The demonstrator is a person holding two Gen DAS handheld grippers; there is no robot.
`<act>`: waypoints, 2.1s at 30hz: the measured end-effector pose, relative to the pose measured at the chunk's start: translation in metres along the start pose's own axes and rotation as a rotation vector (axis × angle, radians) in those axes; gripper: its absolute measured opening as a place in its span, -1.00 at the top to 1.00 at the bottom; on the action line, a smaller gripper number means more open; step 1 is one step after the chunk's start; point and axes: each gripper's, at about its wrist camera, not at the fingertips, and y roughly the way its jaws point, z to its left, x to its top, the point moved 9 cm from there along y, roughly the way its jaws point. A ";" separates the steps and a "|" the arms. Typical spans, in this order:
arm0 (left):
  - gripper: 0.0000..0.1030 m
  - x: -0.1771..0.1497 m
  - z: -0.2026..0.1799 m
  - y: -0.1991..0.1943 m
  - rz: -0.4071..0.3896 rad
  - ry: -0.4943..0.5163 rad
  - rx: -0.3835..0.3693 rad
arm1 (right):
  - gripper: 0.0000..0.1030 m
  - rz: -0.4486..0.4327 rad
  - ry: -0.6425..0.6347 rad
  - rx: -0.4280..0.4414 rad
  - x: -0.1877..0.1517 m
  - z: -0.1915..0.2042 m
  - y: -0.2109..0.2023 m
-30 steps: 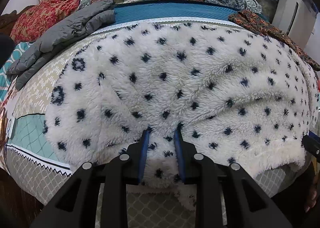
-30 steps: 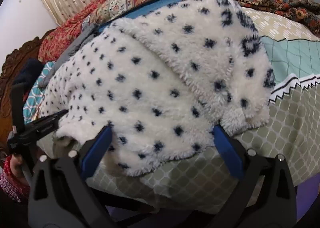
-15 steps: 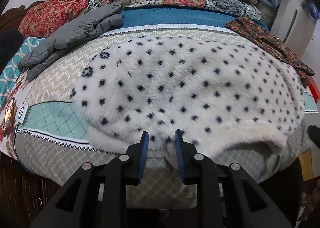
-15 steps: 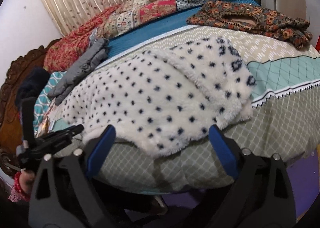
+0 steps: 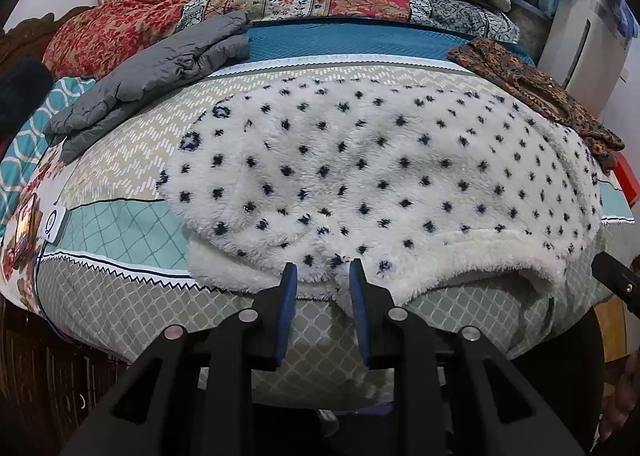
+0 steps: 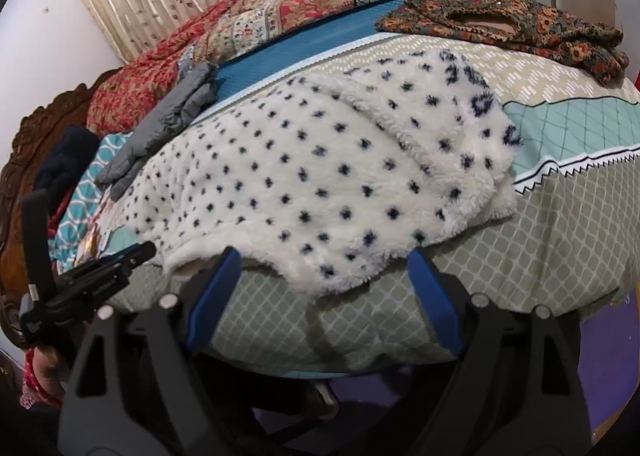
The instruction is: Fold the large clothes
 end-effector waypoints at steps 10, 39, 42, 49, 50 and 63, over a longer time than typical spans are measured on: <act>0.19 0.004 -0.009 -0.014 -0.057 0.038 -0.009 | -0.59 -0.002 -0.004 -0.001 0.000 0.001 0.000; 1.00 0.023 0.005 -0.033 -0.162 -0.018 -0.009 | -0.77 -0.026 -0.066 0.020 0.015 0.025 -0.004; 1.00 0.021 0.005 -0.031 -0.151 -0.021 -0.008 | -0.78 -0.017 -0.067 0.024 0.014 0.026 -0.001; 1.00 0.022 0.014 -0.031 -0.150 -0.044 0.040 | -0.82 -0.007 -0.060 0.033 0.010 0.028 0.002; 1.00 0.023 0.017 -0.031 -0.150 -0.054 0.044 | -0.82 -0.005 -0.060 0.034 0.010 0.028 0.003; 1.00 0.028 0.023 -0.042 -0.191 -0.077 0.027 | -0.82 -0.001 -0.042 0.033 0.007 0.024 0.004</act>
